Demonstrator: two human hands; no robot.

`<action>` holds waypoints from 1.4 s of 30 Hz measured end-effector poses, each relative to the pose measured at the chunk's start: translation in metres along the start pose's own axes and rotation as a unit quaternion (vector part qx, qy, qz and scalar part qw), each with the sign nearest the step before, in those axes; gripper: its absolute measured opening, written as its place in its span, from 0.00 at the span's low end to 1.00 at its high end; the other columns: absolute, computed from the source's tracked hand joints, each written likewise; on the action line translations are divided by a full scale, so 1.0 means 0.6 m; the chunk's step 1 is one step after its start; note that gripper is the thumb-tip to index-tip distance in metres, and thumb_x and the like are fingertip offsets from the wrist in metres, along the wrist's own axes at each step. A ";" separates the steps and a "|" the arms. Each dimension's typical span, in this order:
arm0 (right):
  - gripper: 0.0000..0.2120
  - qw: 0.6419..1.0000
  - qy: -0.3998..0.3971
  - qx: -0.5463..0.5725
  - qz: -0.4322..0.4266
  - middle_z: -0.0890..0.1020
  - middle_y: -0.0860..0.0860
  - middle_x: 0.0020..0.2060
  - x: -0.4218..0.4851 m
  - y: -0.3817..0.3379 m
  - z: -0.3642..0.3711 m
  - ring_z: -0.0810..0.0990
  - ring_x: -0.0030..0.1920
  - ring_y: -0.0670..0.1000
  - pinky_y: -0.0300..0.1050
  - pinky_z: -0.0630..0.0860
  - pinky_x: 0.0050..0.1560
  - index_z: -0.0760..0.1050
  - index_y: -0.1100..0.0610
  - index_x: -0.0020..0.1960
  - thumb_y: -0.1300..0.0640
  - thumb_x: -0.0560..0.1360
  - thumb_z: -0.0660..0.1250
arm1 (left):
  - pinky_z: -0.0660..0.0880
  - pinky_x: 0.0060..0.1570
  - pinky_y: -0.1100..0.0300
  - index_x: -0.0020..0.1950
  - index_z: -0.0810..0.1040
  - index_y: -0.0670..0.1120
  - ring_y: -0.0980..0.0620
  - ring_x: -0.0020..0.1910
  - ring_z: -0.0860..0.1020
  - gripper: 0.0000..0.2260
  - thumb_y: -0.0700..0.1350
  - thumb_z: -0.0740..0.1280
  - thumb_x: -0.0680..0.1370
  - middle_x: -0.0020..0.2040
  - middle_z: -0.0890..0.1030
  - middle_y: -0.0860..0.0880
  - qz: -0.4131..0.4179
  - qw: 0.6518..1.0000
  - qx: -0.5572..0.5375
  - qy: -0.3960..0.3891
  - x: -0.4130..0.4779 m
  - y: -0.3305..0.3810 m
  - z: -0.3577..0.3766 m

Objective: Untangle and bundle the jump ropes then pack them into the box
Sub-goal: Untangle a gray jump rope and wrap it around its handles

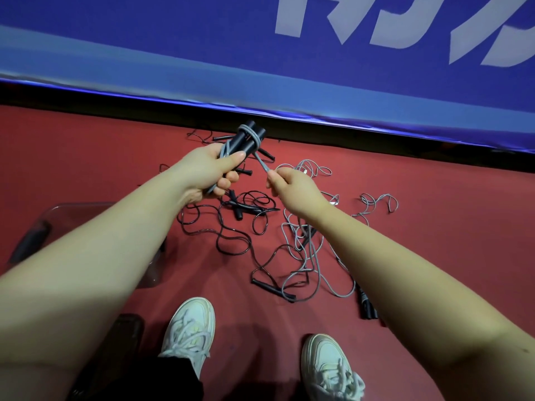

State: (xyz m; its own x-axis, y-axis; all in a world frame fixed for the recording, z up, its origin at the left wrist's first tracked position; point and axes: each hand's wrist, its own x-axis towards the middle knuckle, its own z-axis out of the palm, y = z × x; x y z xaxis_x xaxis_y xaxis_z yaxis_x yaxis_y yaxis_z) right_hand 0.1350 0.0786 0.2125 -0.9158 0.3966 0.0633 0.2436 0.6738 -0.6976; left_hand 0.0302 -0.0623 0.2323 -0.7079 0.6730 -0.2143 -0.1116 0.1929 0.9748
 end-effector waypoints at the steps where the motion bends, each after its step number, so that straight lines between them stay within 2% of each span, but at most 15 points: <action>1: 0.13 1.000 -0.003 -0.025 -0.002 0.75 0.50 0.34 -0.004 -0.002 0.002 0.72 0.35 0.51 0.44 0.66 0.40 0.72 0.55 0.42 0.51 0.81 0.55 | 0.61 0.19 0.68 0.46 0.70 0.50 0.60 0.20 0.63 0.04 0.47 0.62 0.81 0.30 0.69 0.50 0.009 1.000 0.015 0.010 0.003 -0.001 0.000; 4: 0.08 0.982 0.023 -0.186 -0.022 0.78 0.54 0.45 -0.013 -0.007 0.007 0.76 0.43 0.57 0.45 0.66 0.40 0.69 0.56 0.57 0.54 0.80 0.58 | 0.62 0.19 0.67 0.48 0.71 0.51 0.58 0.22 0.64 0.03 0.47 0.62 0.81 0.32 0.69 0.49 0.036 0.996 0.072 0.045 0.011 -0.001 -0.004; 6: 0.16 0.938 0.076 -0.332 -0.059 0.79 0.54 0.49 -0.021 -0.013 0.002 0.76 0.42 0.58 0.44 0.65 0.34 0.64 0.55 0.65 0.61 0.77 0.58 | 0.64 0.22 0.65 0.51 0.71 0.51 0.56 0.24 0.66 0.01 0.47 0.63 0.81 0.33 0.71 0.48 0.043 0.988 0.136 0.060 0.012 -0.004 -0.005; 9: 0.14 0.865 0.111 -0.470 -0.139 0.78 0.53 0.46 -0.027 -0.030 -0.018 0.71 0.39 0.57 0.42 0.54 0.27 0.69 0.55 0.62 0.63 0.77 0.56 | 0.66 0.26 0.61 0.56 0.72 0.49 0.53 0.28 0.68 0.07 0.48 0.63 0.80 0.35 0.73 0.48 0.050 0.970 0.228 0.068 0.013 -0.010 -0.004; 14: 0.14 0.831 0.065 -0.507 -0.220 0.77 0.51 0.51 -0.015 -0.051 -0.075 0.76 0.52 0.57 0.44 0.62 0.36 0.75 0.52 0.61 0.51 0.81 0.56 | 0.67 0.29 0.60 0.57 0.72 0.49 0.50 0.30 0.70 0.08 0.48 0.64 0.80 0.36 0.74 0.46 0.029 0.943 0.331 0.020 0.007 -0.009 0.002; 19: 0.17 0.794 -0.009 -0.541 -0.277 0.77 0.50 0.52 -0.006 -0.054 -0.117 0.76 0.51 0.56 0.45 0.62 0.37 0.76 0.52 0.58 0.44 0.79 0.56 | 0.68 0.27 0.62 0.56 0.74 0.48 0.53 0.27 0.70 0.08 0.49 0.65 0.79 0.34 0.75 0.48 -0.017 0.898 0.424 -0.116 -0.007 -0.008 0.012; 21: 0.18 0.794 -0.047 -0.534 -0.285 0.77 0.49 0.51 -0.002 -0.051 -0.125 0.77 0.50 0.54 0.44 0.64 0.37 0.77 0.50 0.57 0.42 0.78 0.57 | 0.68 0.27 0.62 0.55 0.74 0.48 0.52 0.29 0.71 0.08 0.49 0.66 0.78 0.34 0.75 0.49 -0.025 0.883 0.438 -0.168 -0.012 -0.009 0.012; 24: 0.18 0.830 -0.113 -0.484 -0.254 0.79 0.48 0.52 0.009 -0.033 -0.135 0.77 0.52 0.52 0.44 0.68 0.41 0.78 0.50 0.57 0.41 0.76 0.59 | 0.67 0.26 0.63 0.50 0.74 0.50 0.54 0.26 0.69 0.05 0.49 0.67 0.78 0.31 0.73 0.50 -0.013 0.865 0.443 -0.234 -0.019 -0.006 0.013; 28: 0.18 0.911 -0.188 -0.322 -0.176 0.82 0.51 0.47 0.013 0.003 -0.140 0.78 0.49 0.51 0.44 0.72 0.48 0.80 0.56 0.52 0.43 0.73 0.65 | 0.64 0.24 0.64 0.43 0.75 0.54 0.54 0.24 0.65 0.04 0.46 0.68 0.77 0.29 0.70 0.51 -0.008 0.863 0.398 -0.310 -0.031 0.006 0.015; 31: 0.08 0.948 -0.235 -0.161 -0.146 0.80 0.41 0.38 0.003 0.019 -0.139 0.76 0.40 0.37 0.31 0.70 0.46 0.80 0.54 0.43 0.50 0.75 0.66 | 0.62 0.24 0.64 0.42 0.75 0.56 0.52 0.25 0.63 0.07 0.46 0.67 0.77 0.29 0.69 0.51 -0.018 0.855 0.374 -0.360 -0.040 0.015 0.013; 33: 0.09 0.954 -0.247 -0.096 -0.139 0.78 0.38 0.32 -0.005 0.021 -0.137 0.74 0.35 0.35 0.27 0.68 0.42 0.76 0.49 0.38 0.54 0.76 0.65 | 0.61 0.23 0.64 0.46 0.74 0.51 0.53 0.24 0.63 0.03 0.46 0.68 0.76 0.28 0.69 0.51 -0.005 0.854 0.362 -0.375 -0.050 0.026 0.016; 37: 0.16 0.959 -0.246 0.119 -0.078 0.66 0.44 0.27 -0.013 0.035 -0.129 0.62 0.28 0.43 0.38 0.59 0.31 0.72 0.50 0.31 0.54 0.77 0.62 | 0.64 0.22 0.67 0.47 0.75 0.50 0.55 0.22 0.66 0.10 0.52 0.67 0.69 0.27 0.72 0.52 0.073 0.887 0.335 -0.309 -0.059 0.054 0.013; 39: 0.10 0.952 -0.237 0.188 -0.042 0.66 0.48 0.28 -0.013 0.039 -0.113 0.60 0.28 0.44 0.39 0.57 0.29 0.77 0.55 0.35 0.55 0.73 0.60 | 0.64 0.23 0.67 0.47 0.74 0.51 0.56 0.23 0.66 0.06 0.50 0.67 0.73 0.28 0.71 0.51 0.095 0.900 0.316 -0.287 -0.059 0.059 0.010; 40: 0.10 0.944 -0.237 0.228 -0.026 0.65 0.48 0.27 -0.012 0.040 -0.101 0.59 0.27 0.44 0.38 0.55 0.28 0.74 0.61 0.37 0.57 0.73 0.60 | 0.63 0.22 0.67 0.47 0.73 0.49 0.56 0.23 0.65 0.03 0.47 0.65 0.75 0.28 0.70 0.51 0.098 0.911 0.290 -0.277 -0.058 0.058 0.012; 42: 0.16 0.923 -0.231 0.307 0.005 0.62 0.45 0.24 -0.009 0.038 -0.075 0.55 0.25 0.43 0.36 0.52 0.27 0.68 0.56 0.34 0.57 0.79 0.55 | 0.61 0.21 0.69 0.48 0.71 0.47 0.58 0.22 0.63 0.01 0.41 0.62 0.79 0.27 0.68 0.53 0.098 0.938 0.229 -0.243 -0.053 0.054 0.018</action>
State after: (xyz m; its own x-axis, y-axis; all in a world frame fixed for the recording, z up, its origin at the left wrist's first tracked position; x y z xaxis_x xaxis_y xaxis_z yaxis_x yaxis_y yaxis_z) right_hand 0.1600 0.1200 0.2283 -0.9876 -0.0027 -0.1567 0.1549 0.1348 -0.9787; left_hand 0.0564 -0.0698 0.2702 -0.2691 0.9521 -0.1452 0.3766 0.2428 0.8940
